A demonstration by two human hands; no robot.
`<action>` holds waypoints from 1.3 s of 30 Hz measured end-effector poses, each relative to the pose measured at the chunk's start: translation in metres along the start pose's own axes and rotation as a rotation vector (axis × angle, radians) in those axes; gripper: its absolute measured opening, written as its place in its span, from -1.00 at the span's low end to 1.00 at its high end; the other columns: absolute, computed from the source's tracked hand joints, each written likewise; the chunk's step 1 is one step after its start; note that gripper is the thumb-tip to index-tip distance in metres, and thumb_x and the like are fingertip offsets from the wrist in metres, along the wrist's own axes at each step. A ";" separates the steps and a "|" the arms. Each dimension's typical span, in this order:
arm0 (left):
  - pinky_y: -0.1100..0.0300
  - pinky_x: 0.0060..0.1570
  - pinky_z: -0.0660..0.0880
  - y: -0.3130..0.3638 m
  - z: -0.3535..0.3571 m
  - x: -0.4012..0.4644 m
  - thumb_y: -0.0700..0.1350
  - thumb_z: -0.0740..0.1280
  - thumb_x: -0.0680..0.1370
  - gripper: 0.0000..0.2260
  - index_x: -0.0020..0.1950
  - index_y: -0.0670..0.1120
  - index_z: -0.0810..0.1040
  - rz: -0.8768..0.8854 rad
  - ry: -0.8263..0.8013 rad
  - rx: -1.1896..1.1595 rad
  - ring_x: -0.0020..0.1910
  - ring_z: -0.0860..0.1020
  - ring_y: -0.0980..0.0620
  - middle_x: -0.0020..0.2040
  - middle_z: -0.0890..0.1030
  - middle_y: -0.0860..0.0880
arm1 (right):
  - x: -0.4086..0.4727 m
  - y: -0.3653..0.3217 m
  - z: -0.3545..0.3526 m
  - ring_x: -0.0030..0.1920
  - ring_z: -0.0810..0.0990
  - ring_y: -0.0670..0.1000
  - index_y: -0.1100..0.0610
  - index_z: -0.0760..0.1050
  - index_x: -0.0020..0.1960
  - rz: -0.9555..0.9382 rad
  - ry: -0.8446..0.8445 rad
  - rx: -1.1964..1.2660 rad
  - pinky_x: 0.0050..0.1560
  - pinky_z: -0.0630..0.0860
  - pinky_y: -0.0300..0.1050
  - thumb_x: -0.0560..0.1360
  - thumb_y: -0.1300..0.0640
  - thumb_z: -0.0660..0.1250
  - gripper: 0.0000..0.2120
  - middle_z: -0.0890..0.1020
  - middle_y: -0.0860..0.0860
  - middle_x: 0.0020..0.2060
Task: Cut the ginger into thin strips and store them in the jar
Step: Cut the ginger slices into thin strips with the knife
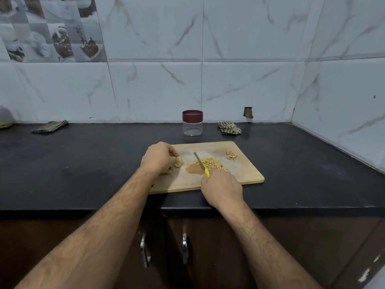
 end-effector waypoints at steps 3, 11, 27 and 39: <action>0.20 -0.40 0.53 0.012 0.007 -0.003 -0.16 0.50 0.47 -0.95 -0.16 -0.02 0.68 0.004 -0.044 -0.055 -0.24 0.60 0.06 -0.20 0.67 0.02 | -0.001 -0.002 -0.001 -0.10 0.44 0.06 0.11 0.53 0.14 -0.001 -0.015 -0.005 -0.15 0.34 -0.09 0.64 0.04 0.09 -0.71 0.61 0.05 0.05; 0.12 -0.02 0.58 0.016 0.028 -0.006 -0.09 0.50 0.44 -0.84 -0.34 0.02 0.63 -0.077 -0.038 0.085 -0.07 0.62 0.07 -0.22 0.67 0.13 | -0.003 -0.003 -0.010 -0.37 0.63 0.04 0.12 0.47 0.03 0.022 -0.225 0.007 -0.37 0.35 -0.15 0.62 0.11 0.07 -0.79 0.64 0.03 -0.33; 0.19 -0.15 0.47 0.014 0.031 -0.018 -0.05 0.45 0.50 -0.92 -0.05 0.11 0.71 -0.005 -0.020 0.219 0.01 0.57 0.10 -0.01 0.68 0.14 | -0.013 -0.014 -0.017 0.07 0.57 0.09 0.13 0.51 0.23 -0.033 -0.235 -0.214 -0.06 0.45 -0.07 0.64 0.10 0.14 -0.75 0.60 0.06 0.13; 0.15 -0.13 0.52 0.021 0.033 -0.019 -0.05 0.40 0.51 -0.90 -0.14 0.12 0.70 0.088 -0.033 0.377 -0.01 0.58 -0.01 -0.02 0.67 0.07 | -0.016 -0.026 -0.020 0.11 0.55 0.12 0.13 0.49 0.28 -0.035 -0.291 -0.249 0.04 0.44 -0.03 0.57 0.22 0.18 -0.70 0.58 0.07 0.20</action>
Point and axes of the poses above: each hand's wrist, its own x-axis towards the middle knuckle, its own z-axis out of the palm, y = z × x, the point moved 4 cm from there along x, towards the middle knuckle
